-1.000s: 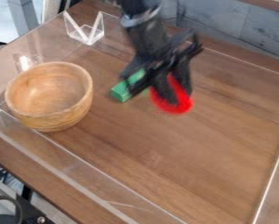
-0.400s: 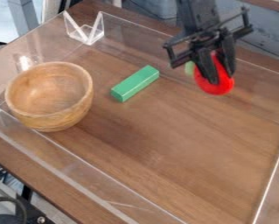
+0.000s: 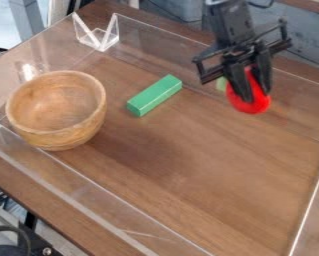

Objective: Move the red fruit to the right

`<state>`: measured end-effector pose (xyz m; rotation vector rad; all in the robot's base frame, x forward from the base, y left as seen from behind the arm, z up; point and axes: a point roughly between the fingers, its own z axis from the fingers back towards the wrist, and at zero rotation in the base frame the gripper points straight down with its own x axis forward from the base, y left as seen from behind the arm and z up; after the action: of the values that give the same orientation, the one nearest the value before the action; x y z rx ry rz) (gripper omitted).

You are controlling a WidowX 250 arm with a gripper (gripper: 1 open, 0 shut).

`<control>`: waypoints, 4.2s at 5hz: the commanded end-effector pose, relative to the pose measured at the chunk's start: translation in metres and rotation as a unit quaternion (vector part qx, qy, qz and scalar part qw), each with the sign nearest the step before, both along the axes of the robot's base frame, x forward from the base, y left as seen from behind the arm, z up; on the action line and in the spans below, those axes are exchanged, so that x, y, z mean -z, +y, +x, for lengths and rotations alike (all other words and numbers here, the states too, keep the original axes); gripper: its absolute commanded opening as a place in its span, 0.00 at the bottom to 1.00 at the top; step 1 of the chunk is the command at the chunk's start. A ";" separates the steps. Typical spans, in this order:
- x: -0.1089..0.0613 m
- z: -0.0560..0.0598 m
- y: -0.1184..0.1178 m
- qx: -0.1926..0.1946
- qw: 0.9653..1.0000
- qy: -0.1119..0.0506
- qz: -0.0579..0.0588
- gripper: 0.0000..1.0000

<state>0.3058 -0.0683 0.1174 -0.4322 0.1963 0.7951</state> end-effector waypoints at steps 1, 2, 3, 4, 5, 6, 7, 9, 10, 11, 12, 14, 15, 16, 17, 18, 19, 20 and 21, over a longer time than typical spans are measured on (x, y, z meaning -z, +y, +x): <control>-0.018 0.015 0.012 0.008 1.000 -0.025 -0.002 0.00; -0.029 0.021 0.021 0.023 0.999 -0.028 -0.009 0.00; -0.022 0.025 0.012 0.031 0.999 -0.028 -0.009 0.00; -0.014 0.029 0.002 0.038 0.999 -0.027 -0.007 0.00; -0.021 0.028 -0.007 0.033 0.999 -0.026 -0.005 0.00; -0.028 0.027 -0.014 0.026 0.999 -0.024 -0.003 0.00; -0.031 0.025 -0.015 0.007 1.000 -0.024 -0.004 0.00; -0.035 0.017 -0.005 0.004 1.000 -0.025 -0.006 0.00; -0.036 0.011 0.005 0.025 0.999 -0.026 -0.007 0.00; -0.029 0.014 0.001 0.064 0.998 -0.024 -0.007 0.00; -0.021 0.017 -0.004 0.104 0.994 -0.022 -0.006 0.00; -0.022 0.023 -0.007 0.225 0.974 -0.019 -0.007 0.00; -0.014 0.030 -0.004 0.221 0.975 -0.014 -0.005 1.00; -0.006 0.037 -0.001 0.217 0.976 -0.011 -0.003 1.00; 0.007 0.026 -0.003 0.226 0.974 0.001 0.000 1.00; 0.018 0.016 -0.014 0.242 0.970 0.007 0.001 1.00; 0.024 0.015 -0.029 0.240 0.971 0.007 -0.001 1.00; 0.029 0.015 -0.042 0.236 0.972 0.006 -0.002 1.00; 0.036 0.014 -0.050 0.226 0.974 0.009 -0.001 1.00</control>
<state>0.3164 -0.1141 0.0693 -0.3514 0.3335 0.3691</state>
